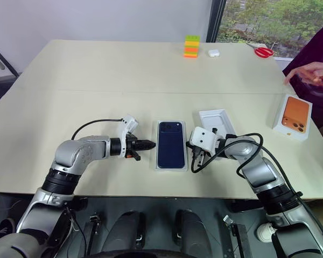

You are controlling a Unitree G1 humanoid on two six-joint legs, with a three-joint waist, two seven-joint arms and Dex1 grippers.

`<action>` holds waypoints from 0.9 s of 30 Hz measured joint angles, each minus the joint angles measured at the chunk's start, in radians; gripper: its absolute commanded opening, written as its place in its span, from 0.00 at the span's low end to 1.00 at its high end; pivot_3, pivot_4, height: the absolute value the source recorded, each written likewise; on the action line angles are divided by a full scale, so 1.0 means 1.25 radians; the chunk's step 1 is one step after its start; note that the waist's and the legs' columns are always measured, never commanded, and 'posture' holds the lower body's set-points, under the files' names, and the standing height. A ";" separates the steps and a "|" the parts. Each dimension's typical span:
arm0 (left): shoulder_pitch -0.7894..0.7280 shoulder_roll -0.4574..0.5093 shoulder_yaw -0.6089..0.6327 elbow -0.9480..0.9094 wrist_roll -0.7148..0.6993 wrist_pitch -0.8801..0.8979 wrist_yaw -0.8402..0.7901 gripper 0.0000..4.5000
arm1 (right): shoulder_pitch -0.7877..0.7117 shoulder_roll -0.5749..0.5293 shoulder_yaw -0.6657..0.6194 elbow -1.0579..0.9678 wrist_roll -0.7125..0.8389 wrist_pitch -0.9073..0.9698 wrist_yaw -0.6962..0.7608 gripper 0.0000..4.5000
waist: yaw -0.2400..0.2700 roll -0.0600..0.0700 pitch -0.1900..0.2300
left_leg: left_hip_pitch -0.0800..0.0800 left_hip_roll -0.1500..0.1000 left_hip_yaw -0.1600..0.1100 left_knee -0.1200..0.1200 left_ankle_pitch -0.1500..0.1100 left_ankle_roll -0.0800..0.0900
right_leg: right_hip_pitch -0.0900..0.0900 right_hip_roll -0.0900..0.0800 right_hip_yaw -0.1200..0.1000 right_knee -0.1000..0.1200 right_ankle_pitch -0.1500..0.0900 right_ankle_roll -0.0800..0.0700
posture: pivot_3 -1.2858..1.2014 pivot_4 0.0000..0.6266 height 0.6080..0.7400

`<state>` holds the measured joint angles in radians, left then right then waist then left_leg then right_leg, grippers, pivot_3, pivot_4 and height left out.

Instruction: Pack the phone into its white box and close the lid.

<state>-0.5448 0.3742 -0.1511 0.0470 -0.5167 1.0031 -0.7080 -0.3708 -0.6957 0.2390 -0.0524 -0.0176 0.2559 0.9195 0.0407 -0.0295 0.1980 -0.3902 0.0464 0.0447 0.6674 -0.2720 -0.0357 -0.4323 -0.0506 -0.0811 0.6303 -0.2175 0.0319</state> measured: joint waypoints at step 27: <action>0.072 0.208 0.173 -0.063 -0.032 -0.158 -0.164 0.99 | -0.135 0.008 -0.129 -0.133 0.166 0.513 -0.088 1.00 | -0.023 0.001 0.001 | -0.002 0.002 0.001 -0.002 0.000 0.000 | -0.005 0.002 0.001 0.001 0.002 -0.003 | 0.52 0.24 1.00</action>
<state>-0.4554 0.6337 0.0649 -0.0321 -0.5567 0.8060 -0.9130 -0.5391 -0.6860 0.0776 -0.2190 0.1899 0.8977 0.8094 0.0122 -0.0283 0.1988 -0.3932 0.0494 0.0463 0.6653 -0.2722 -0.0355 -0.4386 -0.0484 -0.0805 0.6316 -0.2152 0.0281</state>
